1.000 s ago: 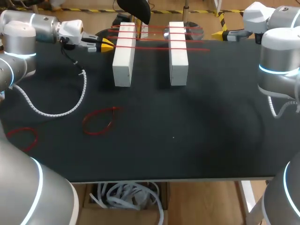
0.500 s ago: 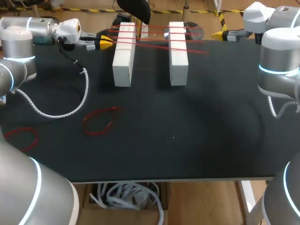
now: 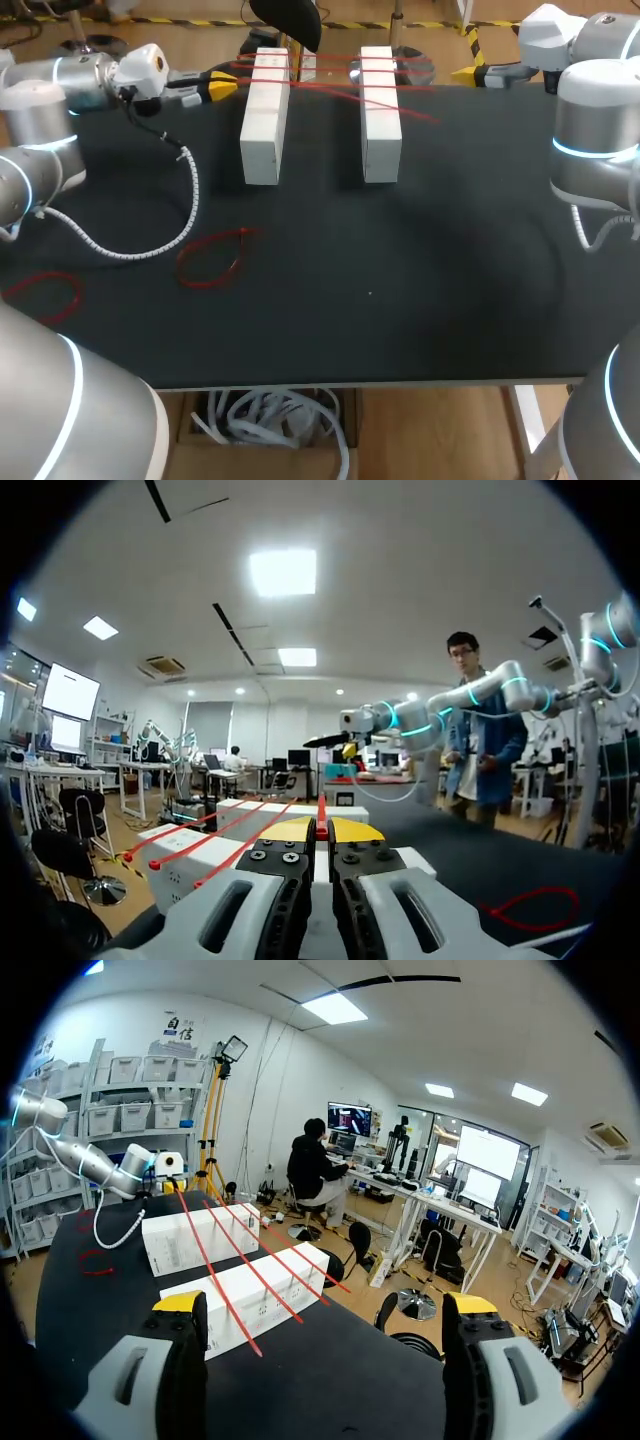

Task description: Grab the tape and strap the tape.

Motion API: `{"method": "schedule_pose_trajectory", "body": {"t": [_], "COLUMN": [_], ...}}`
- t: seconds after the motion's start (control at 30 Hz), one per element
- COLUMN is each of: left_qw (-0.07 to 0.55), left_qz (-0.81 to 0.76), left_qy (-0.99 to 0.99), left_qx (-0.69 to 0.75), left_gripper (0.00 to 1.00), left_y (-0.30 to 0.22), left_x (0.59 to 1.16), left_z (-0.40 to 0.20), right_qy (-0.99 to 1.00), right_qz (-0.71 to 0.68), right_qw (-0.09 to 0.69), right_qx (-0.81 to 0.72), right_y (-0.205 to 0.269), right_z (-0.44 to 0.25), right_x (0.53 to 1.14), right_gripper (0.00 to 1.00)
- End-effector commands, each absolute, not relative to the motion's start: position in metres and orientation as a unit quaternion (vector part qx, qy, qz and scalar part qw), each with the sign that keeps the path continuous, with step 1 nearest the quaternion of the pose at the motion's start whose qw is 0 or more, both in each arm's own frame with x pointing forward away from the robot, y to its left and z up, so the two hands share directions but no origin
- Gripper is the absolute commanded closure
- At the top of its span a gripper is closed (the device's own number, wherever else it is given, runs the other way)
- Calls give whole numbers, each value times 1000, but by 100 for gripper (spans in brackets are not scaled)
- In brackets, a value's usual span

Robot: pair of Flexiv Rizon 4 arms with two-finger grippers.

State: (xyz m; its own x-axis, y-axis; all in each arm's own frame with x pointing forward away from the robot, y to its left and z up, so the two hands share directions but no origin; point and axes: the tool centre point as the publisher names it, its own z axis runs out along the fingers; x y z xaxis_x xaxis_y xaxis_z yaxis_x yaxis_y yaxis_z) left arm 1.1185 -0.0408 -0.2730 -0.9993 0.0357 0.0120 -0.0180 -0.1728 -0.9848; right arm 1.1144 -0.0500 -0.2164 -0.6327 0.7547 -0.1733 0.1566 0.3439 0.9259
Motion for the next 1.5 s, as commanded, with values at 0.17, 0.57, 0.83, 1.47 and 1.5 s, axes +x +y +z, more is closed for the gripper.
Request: {"method": "schedule_pose_trajectory", "body": {"t": [0.17, 0.57, 0.83, 1.47, 1.5], "left_qw": [17, 12, 12, -8, -9], "left_qz": [758, 749, 749, 813, 815], "left_qy": [-652, -662, -662, -582, -580], "left_qx": [2, -22, -22, -2, -2], "left_gripper": [100, 100, 100, 100, 100], "left_y": [-41, -40, -40, -50, -51], "left_x": [1108, 1105, 1105, 1077, 1076], "left_z": [-259, -253, -253, -195, -191], "right_qy": [760, 760, 760, 760, 760], "right_qz": [488, 488, 488, 488, 488], "right_qw": [306, 306, 306, 306, 306], "right_qx": [300, 300, 300, 300, 300], "right_y": [-50, -50, -50, -50, -50], "right_z": [-216, -216, -216, -216, -216], "right_x": [1115, 1115, 1115, 1115, 1115], "right_gripper": [0, 0, 0, 0, 0]}}
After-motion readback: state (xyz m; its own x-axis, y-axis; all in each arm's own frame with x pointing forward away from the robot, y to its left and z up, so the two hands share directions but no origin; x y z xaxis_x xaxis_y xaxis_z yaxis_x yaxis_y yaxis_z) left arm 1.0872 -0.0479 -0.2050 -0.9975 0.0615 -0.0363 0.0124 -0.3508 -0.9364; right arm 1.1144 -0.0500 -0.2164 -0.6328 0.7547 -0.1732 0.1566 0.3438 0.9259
